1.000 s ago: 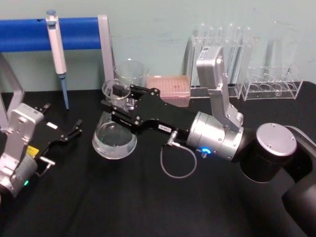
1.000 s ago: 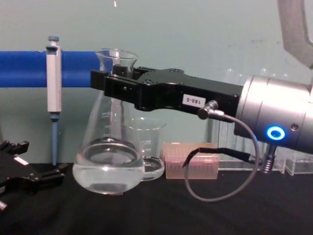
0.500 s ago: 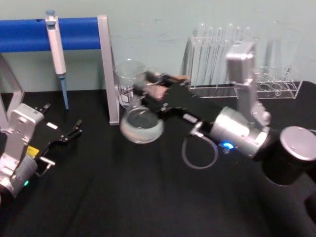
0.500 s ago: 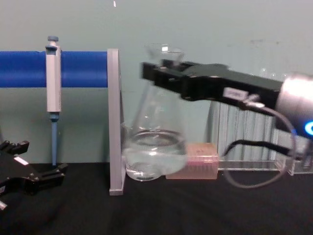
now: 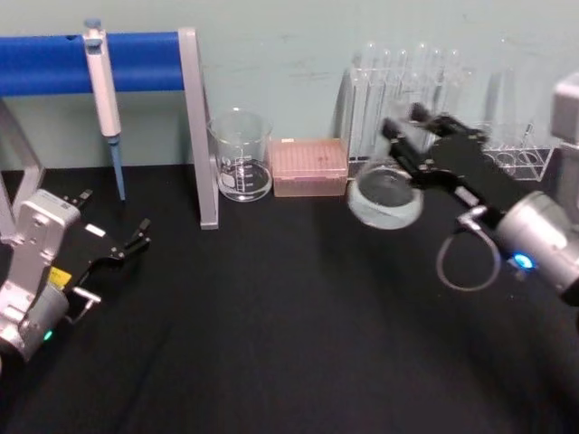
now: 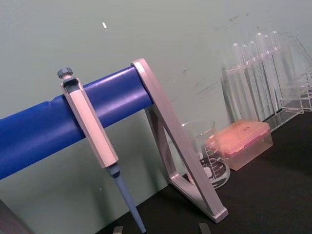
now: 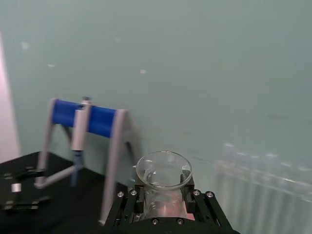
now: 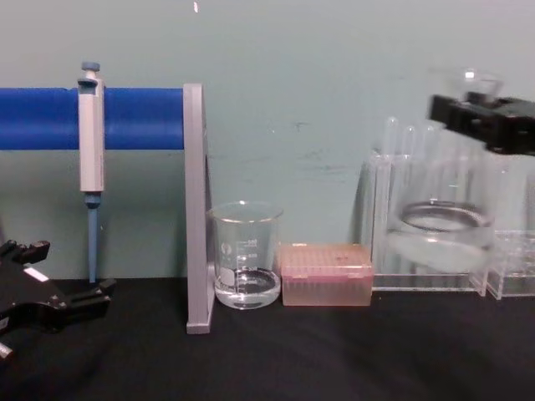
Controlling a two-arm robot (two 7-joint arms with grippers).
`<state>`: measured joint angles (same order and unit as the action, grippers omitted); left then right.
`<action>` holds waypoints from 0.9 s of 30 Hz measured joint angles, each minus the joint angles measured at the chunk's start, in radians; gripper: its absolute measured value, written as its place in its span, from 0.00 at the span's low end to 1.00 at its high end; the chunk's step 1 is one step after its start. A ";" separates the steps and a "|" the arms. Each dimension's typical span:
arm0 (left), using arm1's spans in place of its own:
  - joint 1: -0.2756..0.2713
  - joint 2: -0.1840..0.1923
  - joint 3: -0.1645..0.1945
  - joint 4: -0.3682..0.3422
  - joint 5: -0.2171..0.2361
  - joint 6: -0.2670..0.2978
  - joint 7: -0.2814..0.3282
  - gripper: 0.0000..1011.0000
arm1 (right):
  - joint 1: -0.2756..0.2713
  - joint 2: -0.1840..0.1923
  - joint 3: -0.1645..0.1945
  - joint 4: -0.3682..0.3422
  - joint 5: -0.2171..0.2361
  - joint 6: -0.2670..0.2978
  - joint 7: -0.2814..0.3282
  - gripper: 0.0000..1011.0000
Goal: Grasp the erlenmeyer flask with one hand, shake it three times, then place it back.
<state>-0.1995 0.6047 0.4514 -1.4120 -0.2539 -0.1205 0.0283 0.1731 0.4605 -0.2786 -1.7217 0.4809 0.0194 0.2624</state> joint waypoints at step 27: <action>0.000 0.000 0.000 0.000 0.000 0.000 0.000 0.99 | -0.023 -0.034 0.043 -0.009 -0.049 0.050 0.029 0.45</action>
<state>-0.1995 0.6047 0.4514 -1.4119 -0.2539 -0.1205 0.0283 0.1501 0.4264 -0.2356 -1.7311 0.4316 0.0697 0.2916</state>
